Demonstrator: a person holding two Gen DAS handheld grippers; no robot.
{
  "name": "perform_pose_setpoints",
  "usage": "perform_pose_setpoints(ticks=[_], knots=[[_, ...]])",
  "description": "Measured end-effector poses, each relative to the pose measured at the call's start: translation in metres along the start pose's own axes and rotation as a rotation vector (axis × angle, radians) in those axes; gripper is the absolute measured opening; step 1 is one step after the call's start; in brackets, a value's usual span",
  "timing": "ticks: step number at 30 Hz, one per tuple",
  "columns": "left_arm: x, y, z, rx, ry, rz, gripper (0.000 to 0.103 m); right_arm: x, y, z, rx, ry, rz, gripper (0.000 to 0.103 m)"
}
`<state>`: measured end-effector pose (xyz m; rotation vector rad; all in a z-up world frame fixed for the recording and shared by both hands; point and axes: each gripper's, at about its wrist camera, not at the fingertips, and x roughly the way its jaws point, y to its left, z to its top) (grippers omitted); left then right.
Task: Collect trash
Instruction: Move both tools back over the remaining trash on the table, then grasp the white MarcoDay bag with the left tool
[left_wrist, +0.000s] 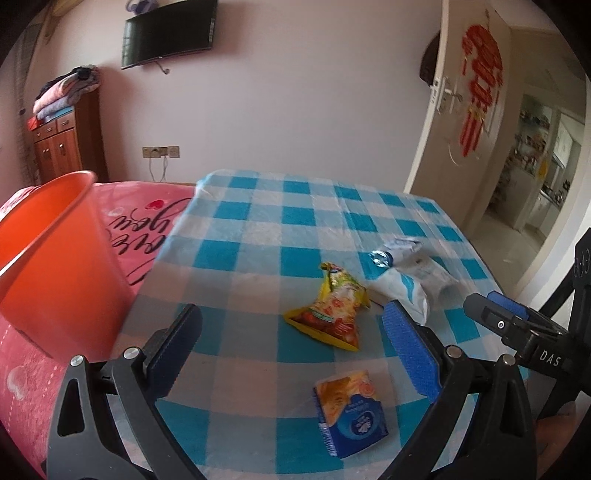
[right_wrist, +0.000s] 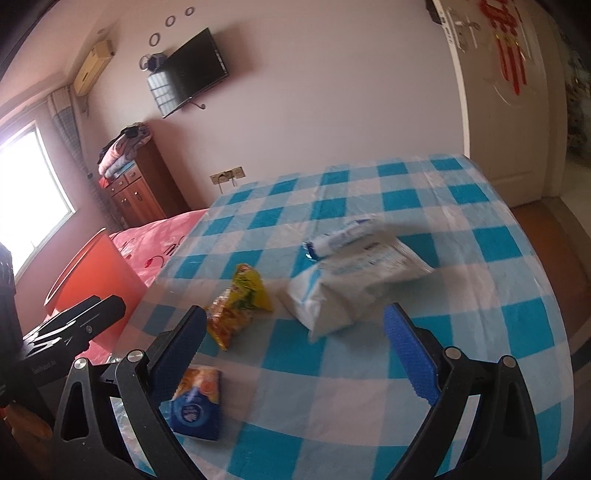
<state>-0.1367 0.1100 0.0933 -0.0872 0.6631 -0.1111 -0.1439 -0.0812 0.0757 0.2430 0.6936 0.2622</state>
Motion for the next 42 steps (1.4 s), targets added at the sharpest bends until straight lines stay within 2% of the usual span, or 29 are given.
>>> perform_pose_setpoints(ticks=[7, 13, 19, 28, 37, 42], knots=[[0.029, -0.033, 0.018, 0.103, 0.057, -0.092, 0.099, 0.002, -0.033, -0.01, 0.055, 0.031, -0.025, 0.095], [0.074, -0.065, 0.042, 0.191, 0.143, -0.224, 0.099, 0.001, -0.056, -0.019, 0.084, 0.049, -0.047, 0.095], [0.119, -0.092, 0.065, 0.207, 0.201, -0.344, 0.099, 0.003, -0.071, -0.021, 0.119, 0.057, -0.042, 0.095], [0.18, -0.119, 0.079, 0.224, 0.291, -0.382, 0.099, 0.01, -0.083, -0.02, 0.144, 0.068, -0.01, 0.095], [0.209, -0.138, 0.082, 0.343, 0.307, -0.366, 0.098, 0.017, -0.096, -0.023, 0.167, 0.085, -0.006, 0.095], [0.223, -0.14, 0.082, 0.337, 0.34, -0.388, 0.097, 0.019, -0.097, -0.021, 0.159, 0.091, -0.003, 0.095]])
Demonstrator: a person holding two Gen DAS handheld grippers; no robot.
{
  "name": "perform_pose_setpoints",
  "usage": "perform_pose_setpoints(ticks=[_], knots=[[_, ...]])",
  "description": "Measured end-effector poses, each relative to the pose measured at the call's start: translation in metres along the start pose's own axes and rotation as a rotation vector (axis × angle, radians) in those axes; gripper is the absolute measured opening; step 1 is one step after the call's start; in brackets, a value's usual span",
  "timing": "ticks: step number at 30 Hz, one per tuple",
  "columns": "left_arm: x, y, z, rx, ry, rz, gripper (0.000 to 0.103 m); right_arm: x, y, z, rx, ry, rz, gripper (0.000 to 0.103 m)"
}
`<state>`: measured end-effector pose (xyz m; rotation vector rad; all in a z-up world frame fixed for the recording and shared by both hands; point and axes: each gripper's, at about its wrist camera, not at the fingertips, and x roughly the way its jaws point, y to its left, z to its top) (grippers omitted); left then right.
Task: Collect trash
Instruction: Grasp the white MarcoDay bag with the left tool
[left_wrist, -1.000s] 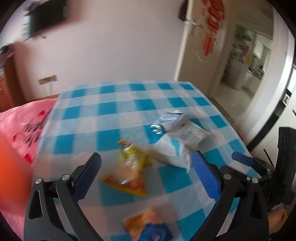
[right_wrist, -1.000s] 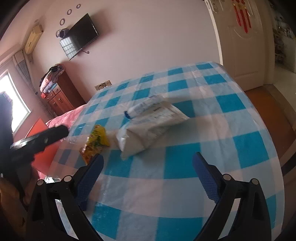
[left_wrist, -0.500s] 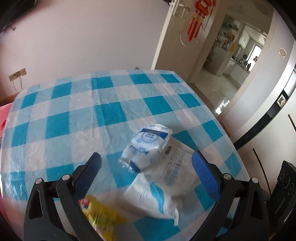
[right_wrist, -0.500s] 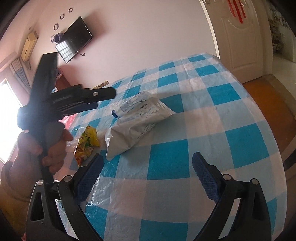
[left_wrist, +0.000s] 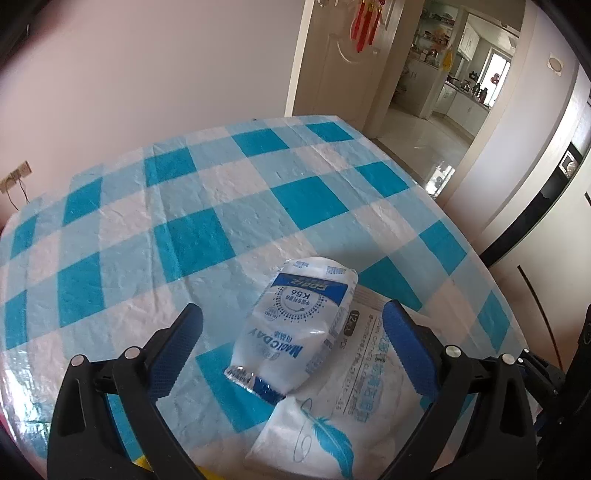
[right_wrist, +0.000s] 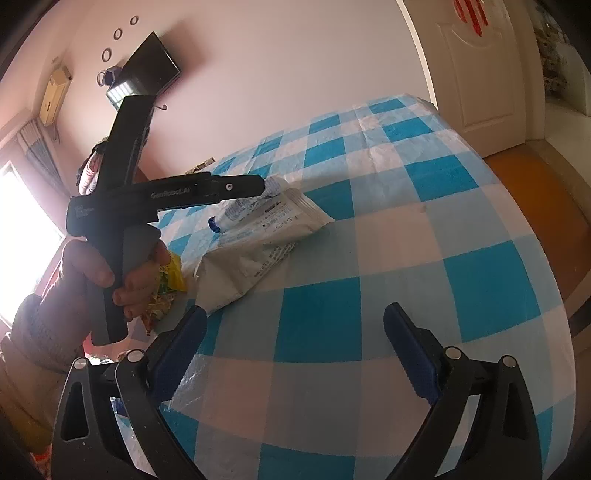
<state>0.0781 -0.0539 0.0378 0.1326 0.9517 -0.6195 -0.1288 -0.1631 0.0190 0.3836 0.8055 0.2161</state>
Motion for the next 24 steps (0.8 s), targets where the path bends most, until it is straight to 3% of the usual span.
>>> perform_pose_setpoints(ticks=[8, 24], knots=[[0.015, 0.007, 0.001, -0.058, 0.059, -0.021, 0.068, 0.006, 0.002, 0.003, -0.007, 0.02, 0.0, 0.095], [0.001, 0.022, -0.005, -0.188, 0.007, 0.026, 0.067, 0.031, 0.015, 0.021, 0.016, 0.07, 0.056, 0.095]])
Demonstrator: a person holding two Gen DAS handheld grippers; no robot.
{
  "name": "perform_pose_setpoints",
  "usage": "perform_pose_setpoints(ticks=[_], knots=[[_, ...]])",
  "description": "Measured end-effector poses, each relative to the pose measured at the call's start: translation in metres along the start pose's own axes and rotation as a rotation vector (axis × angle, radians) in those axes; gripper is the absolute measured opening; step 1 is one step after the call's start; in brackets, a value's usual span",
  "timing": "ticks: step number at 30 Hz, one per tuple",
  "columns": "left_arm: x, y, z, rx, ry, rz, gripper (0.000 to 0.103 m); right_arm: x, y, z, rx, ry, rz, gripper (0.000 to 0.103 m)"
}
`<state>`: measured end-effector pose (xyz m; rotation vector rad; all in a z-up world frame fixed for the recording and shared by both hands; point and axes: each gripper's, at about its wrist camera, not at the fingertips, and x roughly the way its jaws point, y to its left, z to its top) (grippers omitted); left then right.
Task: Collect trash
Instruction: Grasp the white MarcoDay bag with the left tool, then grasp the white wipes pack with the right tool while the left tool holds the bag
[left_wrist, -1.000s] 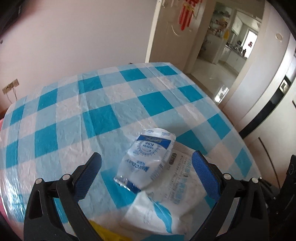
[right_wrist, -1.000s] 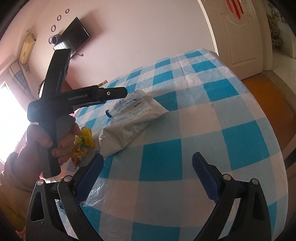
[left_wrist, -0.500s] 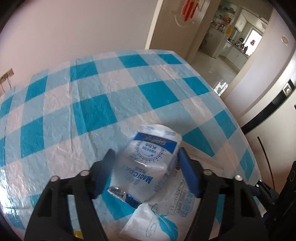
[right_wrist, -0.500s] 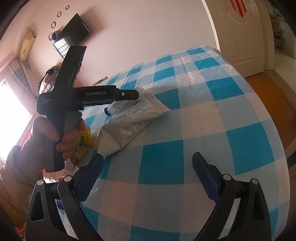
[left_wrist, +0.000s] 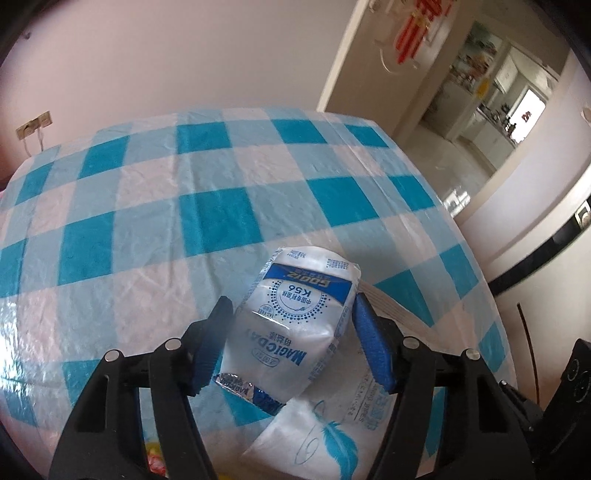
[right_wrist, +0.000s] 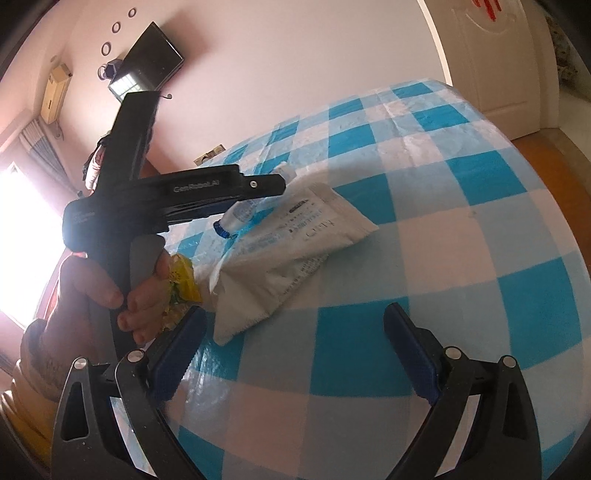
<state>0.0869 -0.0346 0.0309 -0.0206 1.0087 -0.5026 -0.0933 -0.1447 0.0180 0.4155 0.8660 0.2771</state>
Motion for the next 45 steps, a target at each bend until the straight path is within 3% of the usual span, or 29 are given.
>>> perform_pose_setpoints(ticks=[11, 23, 33, 45], knots=[[-0.043, 0.032, -0.014, -0.083, -0.09, 0.052, 0.067, 0.021, 0.019, 0.014, -0.012, 0.033, 0.041, 0.095], [-0.093, 0.064, -0.047, -0.126, -0.175, 0.09, 0.067, 0.056, 0.037, 0.044, -0.053, 0.055, 0.008, 0.095], [-0.114, 0.086, -0.075, -0.173, -0.201, 0.116, 0.067, 0.103, 0.059, 0.072, -0.201, 0.095, -0.099, 0.095], [-0.116, 0.098, -0.102, -0.212, -0.193, 0.115, 0.067, 0.122, 0.085, 0.057, -0.426, 0.107, -0.27, 0.095]])
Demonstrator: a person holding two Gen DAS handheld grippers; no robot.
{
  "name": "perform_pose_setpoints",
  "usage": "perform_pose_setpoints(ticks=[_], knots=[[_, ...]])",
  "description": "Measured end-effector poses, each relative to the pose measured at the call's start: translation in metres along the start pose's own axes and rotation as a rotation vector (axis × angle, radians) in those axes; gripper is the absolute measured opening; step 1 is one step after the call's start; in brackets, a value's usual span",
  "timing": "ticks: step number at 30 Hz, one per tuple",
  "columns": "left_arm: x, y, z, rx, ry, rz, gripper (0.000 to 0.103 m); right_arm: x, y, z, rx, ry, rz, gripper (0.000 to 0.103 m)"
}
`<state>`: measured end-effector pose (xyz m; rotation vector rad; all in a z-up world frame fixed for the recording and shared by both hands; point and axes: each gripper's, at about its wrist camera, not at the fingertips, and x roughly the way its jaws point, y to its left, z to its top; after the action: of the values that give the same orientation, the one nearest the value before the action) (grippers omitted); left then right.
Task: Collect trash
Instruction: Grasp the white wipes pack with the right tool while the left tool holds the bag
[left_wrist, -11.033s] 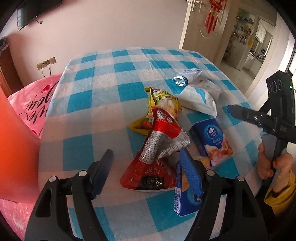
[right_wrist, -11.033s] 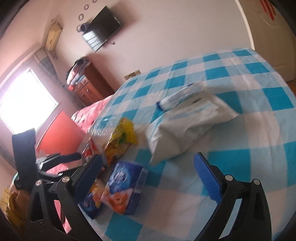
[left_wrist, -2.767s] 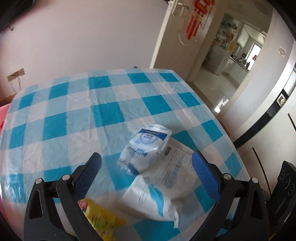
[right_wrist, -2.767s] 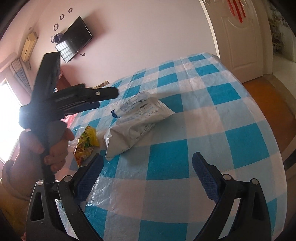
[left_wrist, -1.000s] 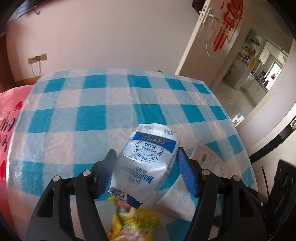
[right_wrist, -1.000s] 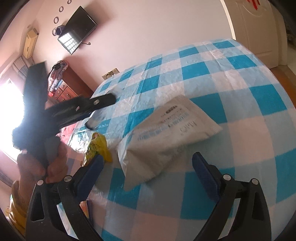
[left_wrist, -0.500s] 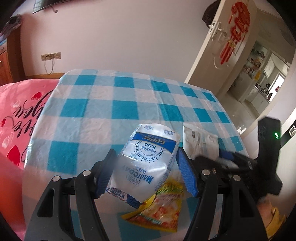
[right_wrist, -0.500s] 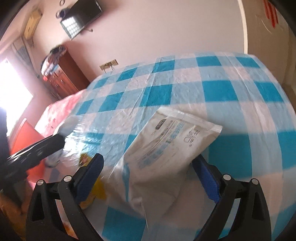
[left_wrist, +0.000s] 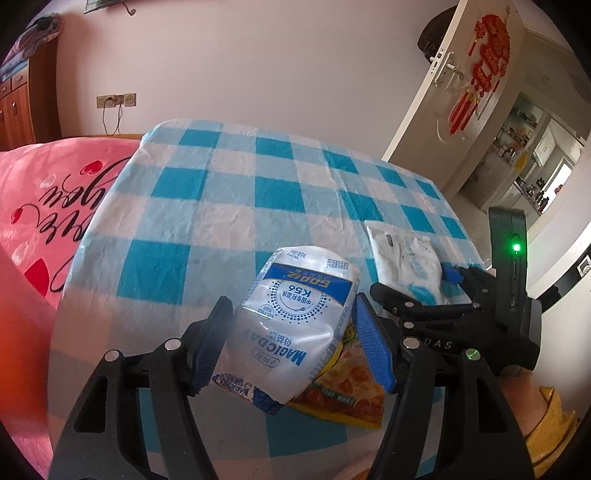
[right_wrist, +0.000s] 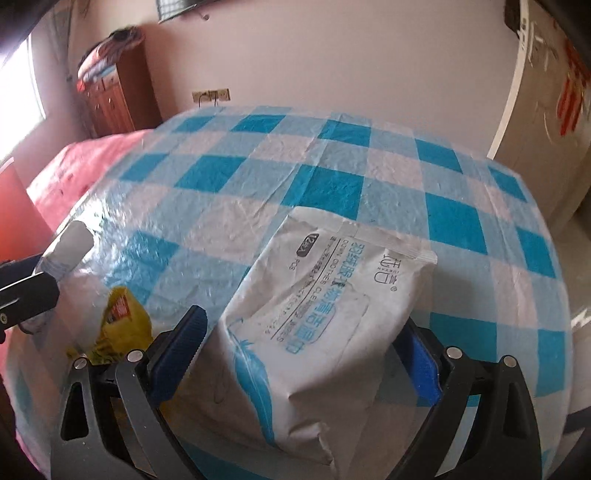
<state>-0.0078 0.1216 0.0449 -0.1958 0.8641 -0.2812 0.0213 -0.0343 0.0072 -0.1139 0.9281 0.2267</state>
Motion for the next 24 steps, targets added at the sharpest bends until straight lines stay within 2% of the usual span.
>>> perform_pose_setpoints(ticks=[4, 15, 24], knots=[[-0.002, 0.006, -0.008, -0.021, 0.005, -0.01, 0.067, 0.0, 0.001, -0.002, -0.02, 0.002, -0.014, 0.092], [-0.008, 0.011, -0.02, -0.036, 0.009, -0.012, 0.067, -0.014, -0.002, -0.015, -0.012, -0.029, -0.004, 0.073], [-0.018, 0.011, -0.031, -0.044, 0.009, -0.031, 0.067, -0.028, -0.008, -0.03, 0.028, -0.045, -0.014, 0.07]])
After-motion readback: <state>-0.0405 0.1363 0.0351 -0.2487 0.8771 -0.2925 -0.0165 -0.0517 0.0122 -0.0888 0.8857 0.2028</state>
